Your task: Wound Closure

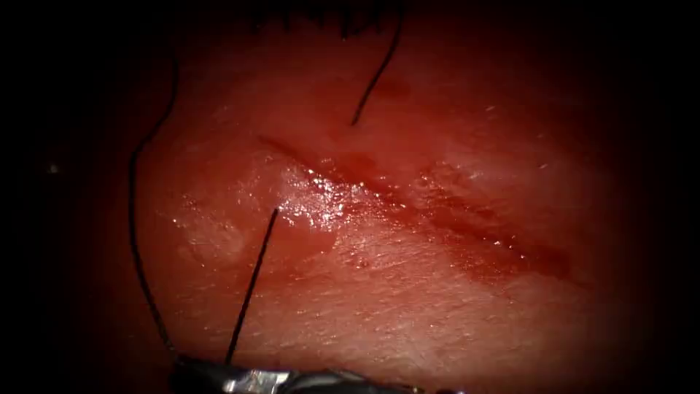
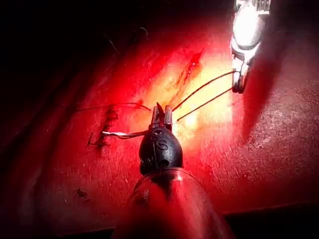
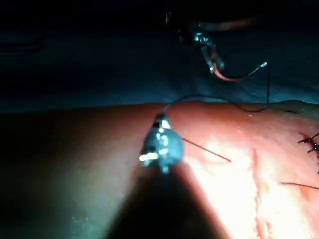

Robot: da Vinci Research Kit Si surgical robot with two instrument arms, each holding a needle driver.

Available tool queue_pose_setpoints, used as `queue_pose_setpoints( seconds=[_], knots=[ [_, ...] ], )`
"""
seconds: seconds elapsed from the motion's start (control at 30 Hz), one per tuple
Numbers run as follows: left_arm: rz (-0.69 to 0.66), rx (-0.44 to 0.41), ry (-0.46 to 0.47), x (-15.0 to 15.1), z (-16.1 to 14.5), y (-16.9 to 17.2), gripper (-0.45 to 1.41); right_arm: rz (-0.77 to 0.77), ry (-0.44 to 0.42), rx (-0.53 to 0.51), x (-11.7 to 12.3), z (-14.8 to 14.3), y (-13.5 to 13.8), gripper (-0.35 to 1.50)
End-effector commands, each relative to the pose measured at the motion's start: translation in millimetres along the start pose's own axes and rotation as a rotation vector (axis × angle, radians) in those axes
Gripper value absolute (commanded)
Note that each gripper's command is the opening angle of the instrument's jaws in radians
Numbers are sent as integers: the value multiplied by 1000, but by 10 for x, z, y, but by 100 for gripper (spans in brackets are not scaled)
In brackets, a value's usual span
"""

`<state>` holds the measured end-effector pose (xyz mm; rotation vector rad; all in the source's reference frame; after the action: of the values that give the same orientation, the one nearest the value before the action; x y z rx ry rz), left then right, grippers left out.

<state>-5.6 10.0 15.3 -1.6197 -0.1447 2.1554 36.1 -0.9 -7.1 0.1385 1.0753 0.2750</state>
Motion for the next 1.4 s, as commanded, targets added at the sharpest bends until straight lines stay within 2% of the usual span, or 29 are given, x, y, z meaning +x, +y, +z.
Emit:
queue_pose_setpoints(
  seconds=[0.03, 0.13, 0.17, 0.27, 0.3, 0.37, 0.67, 0.93, 1.2, 1.33, 1.37, 1.4],
  knots=[
    [1, -2, 1, -4, 7, 0, -45, 3, 18, 31, 17, 3, -16, -35],
    [1, -3, -2, -4, 7, 0, -45, 9, 26, 44, 35, 1, -21, -35],
    [1, -3, -2, -4, 7, 0, -45, 9, 36, 37, 40, 1, -18, -8],
    [1, -3, -2, -4, 7, 0, -45, -1, 92, -2, 43, 3, 0, 88],
    [1, -3, -2, -4, 7, 0, -45, 2, 103, -11, 40, 3, 7, 108],
    [1, -3, -2, -4, 7, 0, -45, -5, 115, -30, 26, 5, 28, 130],
    [-5, -4, -2, -4, 6, 0, -45, -49, 100, -57, -36, 15, 79, 133],
    [-9, -6, -1, -5, 7, 0, -45, -74, 66, -62, -80, 35, 100, 131],
    [-8, -7, -3, -6, 7, 0, -45, -104, 17, -87, -126, 76, 116, 123],
    [-14, -7, -4, -6, 7, 0, -45, -109, 10, -107, -138, 84, 124, 103],
    [-14, -7, -4, -6, 7, 0, -45, -111, 7, -116, -141, 84, 124, 88],
    [-14, -7, -4, -6, 7, 0, -45, -115, 7, -128, -144, 83, 124, 56]
  ],
)
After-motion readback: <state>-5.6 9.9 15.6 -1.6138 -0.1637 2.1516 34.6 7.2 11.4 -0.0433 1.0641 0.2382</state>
